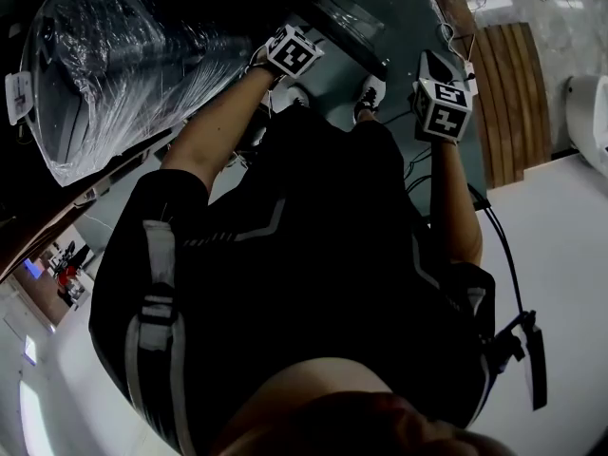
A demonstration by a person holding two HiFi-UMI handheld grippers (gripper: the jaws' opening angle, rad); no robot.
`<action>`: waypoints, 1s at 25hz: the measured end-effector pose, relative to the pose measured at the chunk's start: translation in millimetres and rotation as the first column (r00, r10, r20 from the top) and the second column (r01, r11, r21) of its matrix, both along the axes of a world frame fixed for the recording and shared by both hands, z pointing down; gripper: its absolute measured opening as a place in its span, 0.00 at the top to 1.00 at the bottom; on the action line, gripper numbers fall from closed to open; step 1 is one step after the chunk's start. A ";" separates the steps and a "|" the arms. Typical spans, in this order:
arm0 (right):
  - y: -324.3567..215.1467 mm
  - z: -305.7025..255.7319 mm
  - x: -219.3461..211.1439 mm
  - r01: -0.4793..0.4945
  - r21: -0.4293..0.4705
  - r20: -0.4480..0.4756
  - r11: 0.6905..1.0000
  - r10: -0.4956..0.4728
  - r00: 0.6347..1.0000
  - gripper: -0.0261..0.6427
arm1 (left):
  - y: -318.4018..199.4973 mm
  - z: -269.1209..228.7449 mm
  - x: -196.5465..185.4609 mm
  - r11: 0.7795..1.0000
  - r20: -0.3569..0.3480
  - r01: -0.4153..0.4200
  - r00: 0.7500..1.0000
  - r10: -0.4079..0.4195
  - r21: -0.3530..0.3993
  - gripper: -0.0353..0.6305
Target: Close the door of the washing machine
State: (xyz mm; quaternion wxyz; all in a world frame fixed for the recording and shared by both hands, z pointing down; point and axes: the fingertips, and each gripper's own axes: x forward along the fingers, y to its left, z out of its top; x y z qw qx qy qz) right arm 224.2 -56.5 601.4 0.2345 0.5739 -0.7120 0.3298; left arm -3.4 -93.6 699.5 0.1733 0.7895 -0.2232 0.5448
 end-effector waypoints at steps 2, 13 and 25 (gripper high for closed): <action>-1.5 1.1 7.0 0.011 -0.002 0.000 1.000 -0.011 1.000 0.95 | -6.0 -3.4 1.6 0.993 0.075 -0.114 0.991 0.111 0.041 0.70; -19.7 48.8 13.0 0.093 -0.083 -0.012 0.992 -0.094 0.995 0.95 | -49.4 10.1 33.6 0.883 0.258 -0.463 0.865 0.430 0.081 0.70; -74.3 118.2 -6.0 0.204 -0.196 -0.040 0.959 -0.216 0.976 0.95 | -89.2 13.0 55.5 0.822 0.235 -0.566 0.808 0.540 0.058 0.71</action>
